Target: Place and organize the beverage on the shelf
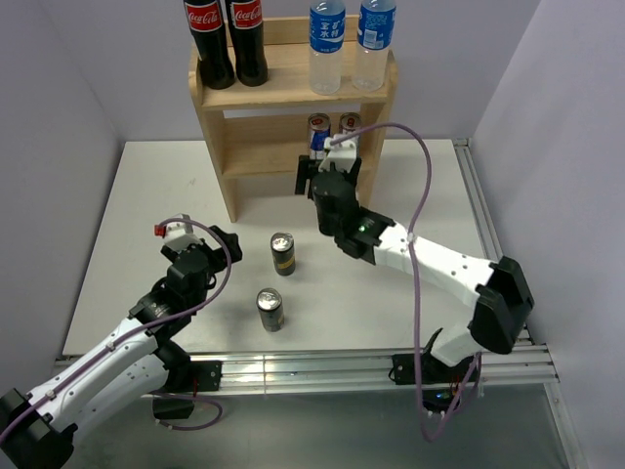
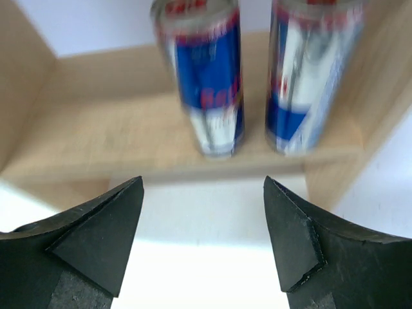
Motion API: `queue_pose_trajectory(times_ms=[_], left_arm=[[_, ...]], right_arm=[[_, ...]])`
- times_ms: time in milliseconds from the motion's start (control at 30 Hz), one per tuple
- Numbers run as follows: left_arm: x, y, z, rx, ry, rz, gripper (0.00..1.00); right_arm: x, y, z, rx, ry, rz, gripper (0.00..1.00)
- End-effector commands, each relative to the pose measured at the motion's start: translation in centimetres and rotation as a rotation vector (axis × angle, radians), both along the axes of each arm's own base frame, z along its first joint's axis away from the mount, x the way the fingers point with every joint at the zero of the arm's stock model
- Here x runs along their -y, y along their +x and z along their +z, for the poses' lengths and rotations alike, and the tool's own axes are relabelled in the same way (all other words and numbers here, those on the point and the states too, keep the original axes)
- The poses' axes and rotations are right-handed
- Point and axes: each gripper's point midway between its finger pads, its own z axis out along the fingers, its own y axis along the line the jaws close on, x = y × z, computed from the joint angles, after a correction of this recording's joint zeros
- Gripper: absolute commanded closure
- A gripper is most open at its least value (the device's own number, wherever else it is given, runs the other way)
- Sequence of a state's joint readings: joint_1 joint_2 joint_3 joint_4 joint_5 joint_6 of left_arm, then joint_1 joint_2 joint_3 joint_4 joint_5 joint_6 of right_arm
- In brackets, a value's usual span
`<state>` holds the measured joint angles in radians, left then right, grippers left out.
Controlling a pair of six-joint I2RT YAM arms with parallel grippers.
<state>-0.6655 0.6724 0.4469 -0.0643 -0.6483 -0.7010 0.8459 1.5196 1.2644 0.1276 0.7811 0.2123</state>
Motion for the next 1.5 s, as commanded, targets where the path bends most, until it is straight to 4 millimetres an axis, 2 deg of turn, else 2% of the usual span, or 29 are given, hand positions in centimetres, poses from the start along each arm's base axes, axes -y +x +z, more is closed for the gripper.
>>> queue_pose_trajectory(times_ms=[0, 100, 133, 233, 367, 467, 667, 700, 733, 800, 867, 933, 967, 1033, 1067, 1100, 1233, 1267, 1333, 1467], left_arm=[[1.1, -0.2, 1.8, -0.004, -0.037, -0.049, 0.01], [2.6, -0.9, 2.6, -0.029, -0.047, -0.146, 0.01], [2.8, -1.3, 2.5, -0.048, -0.048, -0.165, 0.01], [4.7, -2.6, 3.3, -0.058, -0.103, -0.265, 0.01], [6.0, -4.8, 4.7, -0.085, -0.127, -0.390, 0.01], [7.5, -6.4, 4.9, -0.137, -0.134, -0.499, 0.01], [8.1, -9.4, 2.6, -0.231, -0.184, -0.566, 0.01], [8.5, -9.7, 2.9, -0.217, -0.206, -0.581, 0.01], [8.9, -10.3, 1.7, -0.242, -0.202, -0.598, 0.01], [9.4, -11.1, 0.7, -0.272, -0.217, -0.608, 0.01], [9.4, -11.1, -0.7, -0.289, -0.214, -0.576, 0.01], [10.1, -11.9, -1.6, -0.294, -0.222, -0.589, 0.01], [9.9, -11.5, -2.0, -0.283, -0.202, -0.549, 0.01], [10.6, -12.4, -2.8, -0.302, -0.180, -0.549, 0.01], [10.1, -11.5, -3.4, -0.287, -0.134, -0.472, 0.01], [10.7, -12.6, -3.8, -0.290, -0.104, -0.497, 0.01], [11.0, -13.4, -4.0, -0.248, -0.061, -0.403, 0.01], [10.7, -13.5, -5.0, -0.256, -0.012, -0.383, 0.01], [10.9, -13.8, -5.3, -0.223, -0.003, -0.361, 0.01], [10.6, -13.6, -7.8, -0.199, 0.041, -0.294, 0.01]], right_arm=[[0.4, -3.9, 1.4, 0.034, 0.084, -0.005, 0.18], [1.0, -6.9, 0.2, 0.009, 0.122, 0.016, 0.18], [2.0, -7.9, -0.6, -0.005, 0.122, 0.013, 0.18], [2.6, -10.0, -2.3, -0.036, 0.153, 0.022, 0.18], [4.4, -12.3, -5.1, -0.084, 0.180, 0.006, 0.18], [5.4, -13.6, -6.4, -0.100, 0.195, 0.005, 0.18], [6.9, -15.2, -8.1, -0.119, 0.231, -0.008, 0.18], [7.0, -15.4, -8.3, -0.122, 0.232, -0.005, 0.18], [7.3, -15.5, -8.7, -0.125, 0.233, -0.009, 0.18], [7.6, -15.8, -9.0, -0.127, 0.240, -0.015, 0.18], [8.0, -16.0, -9.3, -0.128, 0.245, -0.023, 0.18], [8.4, -16.2, -9.8, -0.130, 0.251, -0.021, 0.18], [8.6, -16.3, -10.0, -0.130, 0.250, -0.026, 0.18], [9.0, -16.4, -10.5, -0.135, 0.249, -0.031, 0.18], [9.1, -16.5, -10.7, -0.138, 0.245, -0.035, 0.18], [9.3, -16.6, -11.0, -0.142, 0.241, -0.037, 0.18], [9.7, -16.8, -11.4, -0.144, 0.243, -0.040, 0.18], [9.8, -16.8, -11.5, -0.145, 0.240, -0.040, 0.18], [9.9, -16.9, -11.7, -0.147, 0.237, -0.041, 0.18], [9.9, -16.9, -12.0, -0.151, 0.232, -0.039, 0.18]])
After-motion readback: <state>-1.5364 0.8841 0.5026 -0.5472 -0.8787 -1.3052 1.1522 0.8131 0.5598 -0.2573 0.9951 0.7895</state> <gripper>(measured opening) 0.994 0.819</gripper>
